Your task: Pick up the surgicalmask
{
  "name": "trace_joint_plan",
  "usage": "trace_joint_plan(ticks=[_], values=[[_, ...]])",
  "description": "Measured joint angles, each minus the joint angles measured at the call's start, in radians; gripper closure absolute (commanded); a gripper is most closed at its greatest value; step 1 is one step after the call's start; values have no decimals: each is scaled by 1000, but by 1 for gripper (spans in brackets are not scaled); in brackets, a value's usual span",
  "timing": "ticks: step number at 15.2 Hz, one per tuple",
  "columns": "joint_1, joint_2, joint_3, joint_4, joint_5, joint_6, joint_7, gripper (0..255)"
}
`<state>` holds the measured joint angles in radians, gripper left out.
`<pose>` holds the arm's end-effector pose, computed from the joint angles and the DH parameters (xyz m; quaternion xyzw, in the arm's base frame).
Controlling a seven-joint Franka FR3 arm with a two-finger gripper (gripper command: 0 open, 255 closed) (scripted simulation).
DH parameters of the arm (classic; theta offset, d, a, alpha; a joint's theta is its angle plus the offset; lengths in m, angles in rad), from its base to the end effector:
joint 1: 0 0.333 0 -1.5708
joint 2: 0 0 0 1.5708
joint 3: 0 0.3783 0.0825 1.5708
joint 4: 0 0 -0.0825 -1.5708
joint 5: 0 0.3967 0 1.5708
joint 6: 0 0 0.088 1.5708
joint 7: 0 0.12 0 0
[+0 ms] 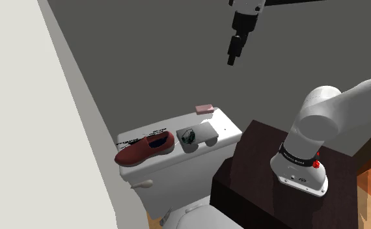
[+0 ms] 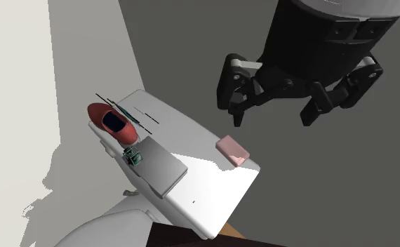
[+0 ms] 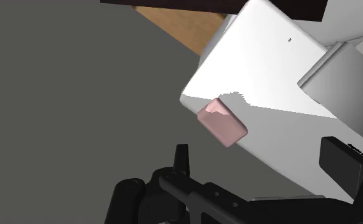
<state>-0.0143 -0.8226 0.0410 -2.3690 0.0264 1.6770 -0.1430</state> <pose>0.2762 0.0157 0.6352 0.9948 0.0785 0.0648 0.0060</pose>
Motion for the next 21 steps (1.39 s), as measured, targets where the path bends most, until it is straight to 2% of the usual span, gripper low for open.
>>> trace_joint_plan(ticks=[3,10,16,21], values=[[6,15,25,-12,13,31,27,0],[32,111,152,-89,68,226,164,0],[35,268,272,-84,84,400,292,0],[20,430,379,-45,53,535,422,0]])
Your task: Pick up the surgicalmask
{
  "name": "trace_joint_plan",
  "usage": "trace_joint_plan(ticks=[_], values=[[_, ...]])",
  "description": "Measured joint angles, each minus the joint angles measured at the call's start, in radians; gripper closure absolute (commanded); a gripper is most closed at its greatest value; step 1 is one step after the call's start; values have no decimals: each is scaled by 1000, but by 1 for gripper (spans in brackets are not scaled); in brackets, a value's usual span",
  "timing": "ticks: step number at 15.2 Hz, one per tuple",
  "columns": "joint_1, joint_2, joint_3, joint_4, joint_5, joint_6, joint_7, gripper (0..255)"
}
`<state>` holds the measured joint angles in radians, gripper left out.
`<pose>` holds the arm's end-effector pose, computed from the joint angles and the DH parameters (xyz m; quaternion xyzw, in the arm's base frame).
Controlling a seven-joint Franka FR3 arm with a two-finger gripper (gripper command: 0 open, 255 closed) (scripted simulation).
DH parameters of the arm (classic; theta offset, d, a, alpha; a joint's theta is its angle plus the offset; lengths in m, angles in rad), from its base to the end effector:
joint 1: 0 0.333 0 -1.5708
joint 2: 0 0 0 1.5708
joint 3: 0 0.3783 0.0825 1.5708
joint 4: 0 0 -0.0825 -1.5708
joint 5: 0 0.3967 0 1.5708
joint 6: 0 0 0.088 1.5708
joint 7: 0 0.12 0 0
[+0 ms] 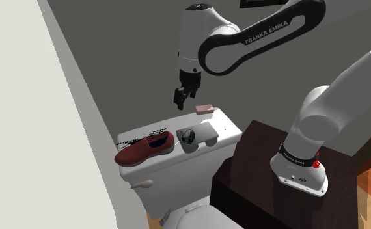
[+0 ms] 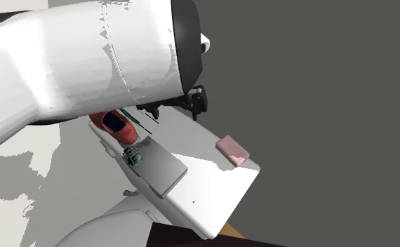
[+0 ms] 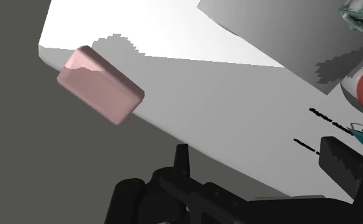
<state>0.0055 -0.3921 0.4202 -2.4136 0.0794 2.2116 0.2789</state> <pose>0.3937 0.1972 0.4983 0.9948 0.0440 0.0909 0.0151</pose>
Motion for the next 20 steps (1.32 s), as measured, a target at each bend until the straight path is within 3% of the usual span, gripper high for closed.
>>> trace_joint_plan(ticks=[6,10,12,19,20], values=[[-37,220,117,90,-127,125,192,0],[-43,404,172,194,-290,170,365,0],[-33,465,175,224,-352,185,426,0],[-14,550,158,222,-454,259,514,0],[-15,551,157,217,-456,265,514,255]])
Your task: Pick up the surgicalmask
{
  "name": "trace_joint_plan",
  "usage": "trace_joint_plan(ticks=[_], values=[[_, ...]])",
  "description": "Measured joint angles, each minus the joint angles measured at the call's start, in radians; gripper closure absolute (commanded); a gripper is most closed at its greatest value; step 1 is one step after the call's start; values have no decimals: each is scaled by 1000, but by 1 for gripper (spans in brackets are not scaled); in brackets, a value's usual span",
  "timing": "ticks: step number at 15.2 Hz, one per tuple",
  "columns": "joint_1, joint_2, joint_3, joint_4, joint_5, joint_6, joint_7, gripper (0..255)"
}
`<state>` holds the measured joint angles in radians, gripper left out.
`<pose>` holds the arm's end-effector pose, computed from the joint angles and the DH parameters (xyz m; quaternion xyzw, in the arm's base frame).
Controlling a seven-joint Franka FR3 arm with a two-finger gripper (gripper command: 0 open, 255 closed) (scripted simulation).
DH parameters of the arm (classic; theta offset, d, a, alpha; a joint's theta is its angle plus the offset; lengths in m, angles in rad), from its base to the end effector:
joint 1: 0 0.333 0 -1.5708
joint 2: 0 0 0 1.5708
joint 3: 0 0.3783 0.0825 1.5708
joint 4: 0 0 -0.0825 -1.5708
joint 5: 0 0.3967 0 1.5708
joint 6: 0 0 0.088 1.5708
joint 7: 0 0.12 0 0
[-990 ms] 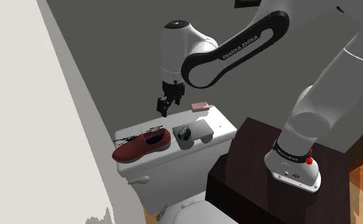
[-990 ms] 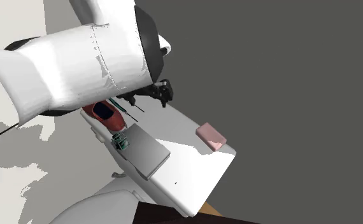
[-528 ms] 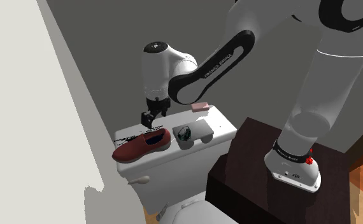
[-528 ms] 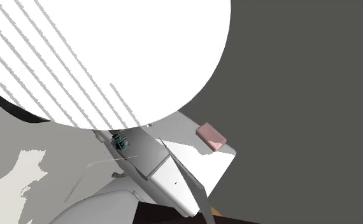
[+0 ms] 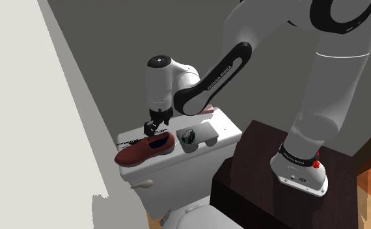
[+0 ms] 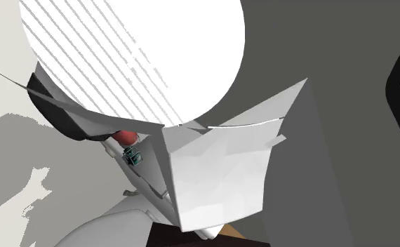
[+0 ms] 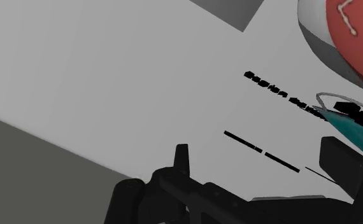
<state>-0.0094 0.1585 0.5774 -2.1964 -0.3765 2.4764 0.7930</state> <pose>0.4950 0.3052 0.3780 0.9932 0.0209 0.1132 0.0163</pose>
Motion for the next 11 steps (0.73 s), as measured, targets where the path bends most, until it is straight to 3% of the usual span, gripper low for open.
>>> trace_joint_plan(ticks=[11], values=[[-1,0,1,-5,3,-7,-5,255]])
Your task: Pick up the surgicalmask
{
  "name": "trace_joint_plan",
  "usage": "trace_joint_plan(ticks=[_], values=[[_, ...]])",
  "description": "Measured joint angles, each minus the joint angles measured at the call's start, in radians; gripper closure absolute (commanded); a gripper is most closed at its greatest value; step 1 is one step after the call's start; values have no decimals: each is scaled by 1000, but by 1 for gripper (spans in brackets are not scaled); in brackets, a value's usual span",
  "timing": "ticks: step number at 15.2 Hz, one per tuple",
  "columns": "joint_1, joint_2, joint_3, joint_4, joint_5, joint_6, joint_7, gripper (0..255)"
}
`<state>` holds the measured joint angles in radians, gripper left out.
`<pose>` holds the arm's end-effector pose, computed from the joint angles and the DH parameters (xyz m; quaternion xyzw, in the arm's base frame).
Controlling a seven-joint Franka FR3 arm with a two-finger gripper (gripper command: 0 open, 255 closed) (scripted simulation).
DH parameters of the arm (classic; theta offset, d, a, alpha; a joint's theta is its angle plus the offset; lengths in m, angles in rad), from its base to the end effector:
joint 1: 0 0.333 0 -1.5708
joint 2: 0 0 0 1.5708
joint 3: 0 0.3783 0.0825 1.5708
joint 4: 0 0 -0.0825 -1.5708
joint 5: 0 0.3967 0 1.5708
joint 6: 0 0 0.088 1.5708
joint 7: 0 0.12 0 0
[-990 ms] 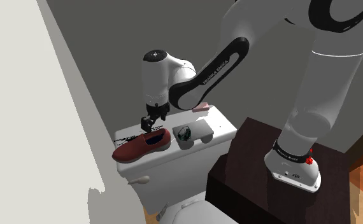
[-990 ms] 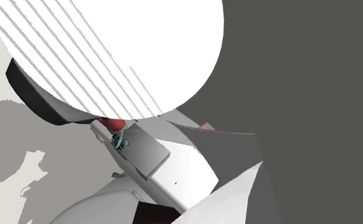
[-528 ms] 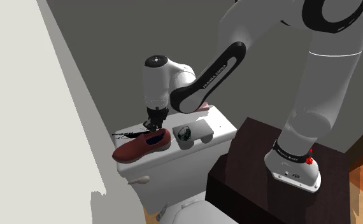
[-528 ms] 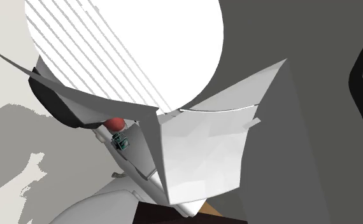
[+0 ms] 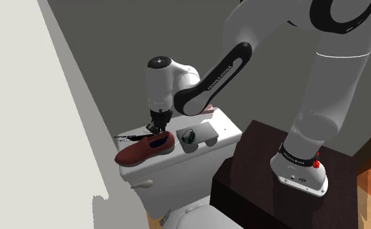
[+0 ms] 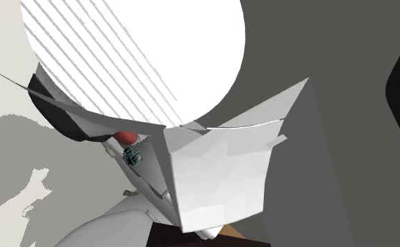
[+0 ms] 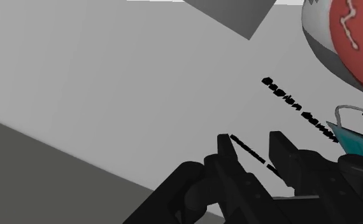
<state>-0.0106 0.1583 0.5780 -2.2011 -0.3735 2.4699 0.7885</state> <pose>0.4934 0.3036 0.3754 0.9937 0.0218 0.1084 0.0193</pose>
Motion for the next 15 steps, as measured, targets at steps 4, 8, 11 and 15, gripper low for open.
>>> trace_joint_plan(ticks=[4,8,11,15], values=[[-9,-35,10,8,42,-32,-33,255],[-11,-69,21,29,85,-78,-63,255],[-15,-94,24,48,115,-114,-91,255],[-19,-125,26,64,149,-152,-119,255]])
